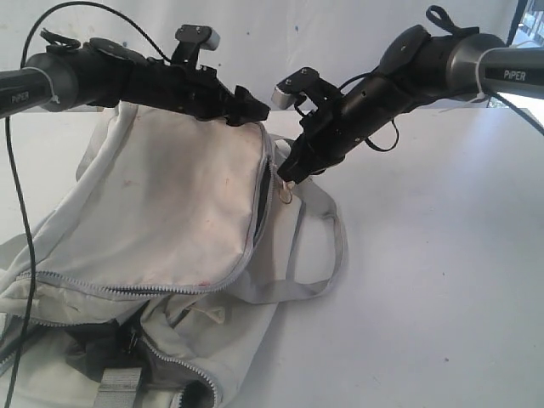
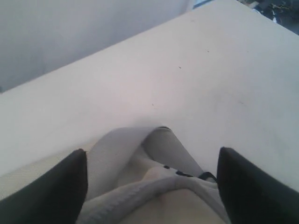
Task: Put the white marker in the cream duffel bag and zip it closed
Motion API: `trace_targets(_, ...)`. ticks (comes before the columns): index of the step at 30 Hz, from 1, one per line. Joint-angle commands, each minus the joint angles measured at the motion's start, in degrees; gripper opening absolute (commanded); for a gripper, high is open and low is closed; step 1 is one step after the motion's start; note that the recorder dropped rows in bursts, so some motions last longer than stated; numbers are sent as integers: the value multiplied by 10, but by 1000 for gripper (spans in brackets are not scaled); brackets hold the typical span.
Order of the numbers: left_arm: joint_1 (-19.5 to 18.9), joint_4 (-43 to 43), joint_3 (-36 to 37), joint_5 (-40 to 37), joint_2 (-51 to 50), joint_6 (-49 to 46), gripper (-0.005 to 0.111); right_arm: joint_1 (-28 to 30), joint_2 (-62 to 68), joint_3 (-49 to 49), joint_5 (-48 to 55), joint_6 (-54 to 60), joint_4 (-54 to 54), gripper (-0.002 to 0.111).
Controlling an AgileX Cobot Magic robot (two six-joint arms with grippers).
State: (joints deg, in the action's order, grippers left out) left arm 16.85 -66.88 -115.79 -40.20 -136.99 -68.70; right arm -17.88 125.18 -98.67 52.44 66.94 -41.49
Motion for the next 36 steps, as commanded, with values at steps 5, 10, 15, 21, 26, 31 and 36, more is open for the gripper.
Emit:
trace_targets(5, 23, 41, -2, -15, -4, 11, 105, -1, -6, 1, 0, -3, 3, 0)
trace_targets(10, 27, 131, -2, -9, -4, 56, 105, -1, -6, 1, 0, -3, 3, 0)
trace_targets(15, 29, 125, -2, -8, -4, 94, 105, -4, -6, 1, -11, -3, 2, 0)
trace_targets(21, 29, 125, -2, -9, -4, 103, 54, -13, -6, 1, -12, -3, 2, 0)
trace_targets(26, 29, 125, -2, -8, -4, 101, 9, -16, -6, 1, -12, -3, 2, 0)
trace_targets(31, 26, 126, -3, -9, -3, 109, 0, -16, -7, 1, -9, -37, 58, 0)
trace_targets(36, 21, 123, -3, 4, 3, 128, 0, -16, -14, 1, -12, -74, 93, 0)
